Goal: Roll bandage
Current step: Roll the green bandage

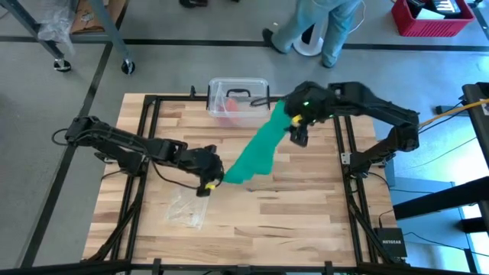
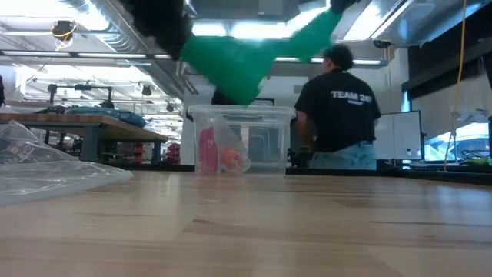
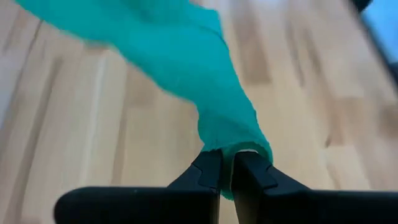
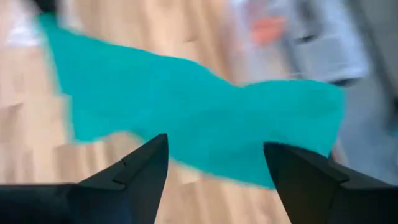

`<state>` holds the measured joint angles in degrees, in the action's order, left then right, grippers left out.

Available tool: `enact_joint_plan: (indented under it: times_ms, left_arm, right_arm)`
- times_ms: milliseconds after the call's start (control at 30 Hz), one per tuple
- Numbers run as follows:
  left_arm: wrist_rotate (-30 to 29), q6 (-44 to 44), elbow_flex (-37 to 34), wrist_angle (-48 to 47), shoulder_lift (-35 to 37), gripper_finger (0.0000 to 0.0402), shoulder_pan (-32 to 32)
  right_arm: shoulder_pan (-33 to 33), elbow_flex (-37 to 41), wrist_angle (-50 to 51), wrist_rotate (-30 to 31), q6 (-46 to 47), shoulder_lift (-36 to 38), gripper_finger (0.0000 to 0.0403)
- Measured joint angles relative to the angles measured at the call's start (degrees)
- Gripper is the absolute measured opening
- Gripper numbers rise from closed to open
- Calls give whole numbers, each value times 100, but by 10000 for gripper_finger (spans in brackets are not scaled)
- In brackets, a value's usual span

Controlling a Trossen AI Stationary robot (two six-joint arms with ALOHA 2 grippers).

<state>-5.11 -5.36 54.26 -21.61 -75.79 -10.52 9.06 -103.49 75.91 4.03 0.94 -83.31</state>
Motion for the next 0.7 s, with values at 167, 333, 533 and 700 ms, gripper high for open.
enact_joint_plan:
  times_ms: [167, 333, 533, 700]
  left_arm:
    - [178, -343, 0, -574, -6, 12, 124]
    - [1396, -323, 0, -106, -7, 12, 9]
    - [1932, 226, 0, 1097, 297, 12, -316]
    - [1728, 610, 1, 1745, 739, 12, -321]
  right_arm:
    - [18, 1001, -543, -310, -337, 13, 264]
    - [232, 1997, -1280, -410, -792, 17, 264]
    - [641, 3123, -2133, -1801, -952, 205, 264]
    - [522, 4182, -2989, -2455, -519, 750, 264]
